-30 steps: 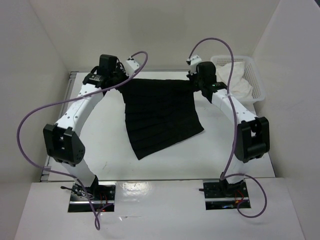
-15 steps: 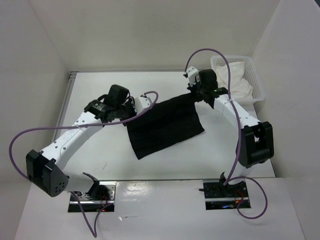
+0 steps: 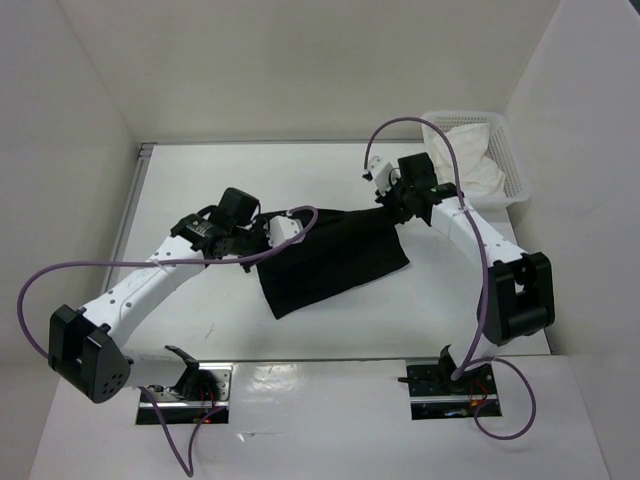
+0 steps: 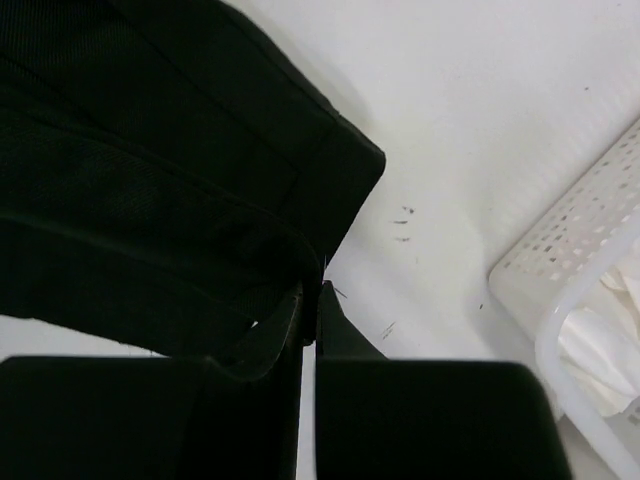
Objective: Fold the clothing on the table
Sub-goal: Fold the skirt
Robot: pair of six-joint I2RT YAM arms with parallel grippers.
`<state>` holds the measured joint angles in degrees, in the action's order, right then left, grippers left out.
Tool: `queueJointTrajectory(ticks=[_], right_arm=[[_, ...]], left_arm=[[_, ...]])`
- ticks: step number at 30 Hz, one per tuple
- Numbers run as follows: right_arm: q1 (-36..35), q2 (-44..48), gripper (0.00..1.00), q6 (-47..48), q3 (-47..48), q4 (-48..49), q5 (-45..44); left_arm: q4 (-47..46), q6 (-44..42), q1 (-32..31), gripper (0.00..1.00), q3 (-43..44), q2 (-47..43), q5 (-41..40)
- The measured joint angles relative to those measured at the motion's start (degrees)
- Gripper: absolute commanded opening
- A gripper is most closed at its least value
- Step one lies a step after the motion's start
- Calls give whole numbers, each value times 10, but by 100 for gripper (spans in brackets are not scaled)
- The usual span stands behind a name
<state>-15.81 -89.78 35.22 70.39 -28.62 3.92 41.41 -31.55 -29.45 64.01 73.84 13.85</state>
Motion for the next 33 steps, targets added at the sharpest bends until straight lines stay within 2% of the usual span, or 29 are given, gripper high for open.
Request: queueJointTrajectory(ticks=[3, 5, 8, 16, 19, 20, 22, 23, 25, 27, 28, 31, 33], right_arm=[[-4, 7, 24, 21, -9, -19, -1], [-8, 12, 34, 37, -17, -31, -7], [-14, 22, 35, 63, -36, -60, -18], [-60, 54, 36, 106, -56, -156, -15], [-78, 70, 42, 112, -56, -196, -7], [-84, 78, 49, 111, -56, -204, -3], [-91, 99, 57, 104, -57, -206, 2], [-92, 109, 67, 99, -57, -203, 6], [-95, 132, 84, 80, -57, -190, 20], [-98, 141, 99, 57, -53, -172, 30], [-102, 141, 99, 45, -50, -162, 33], [-122, 110, 99, 2, -30, -120, 40], [-129, 75, 99, -22, -14, -100, 42]], left_arm=[[11, -6, 0, 24, -2, 0, 9], [23, -14, 0, 36, -5, 0, 11], [39, -15, 0, 45, -12, -1, 13], [58, -15, 1, 46, -18, -30, 7], [57, -13, 1, 47, -18, -54, 3], [55, -11, 1, 49, -19, -63, 0], [50, -10, 1, 51, -24, -80, -5], [46, -9, 3, 54, -27, -87, -7], [36, 2, 15, 66, -35, -100, -7], [26, 11, 37, 72, -40, -110, -7], [19, 19, 51, 83, -44, -115, -5], [-9, 47, 103, 100, -59, -135, -1], [-23, 63, 133, 100, -71, -152, 0]])
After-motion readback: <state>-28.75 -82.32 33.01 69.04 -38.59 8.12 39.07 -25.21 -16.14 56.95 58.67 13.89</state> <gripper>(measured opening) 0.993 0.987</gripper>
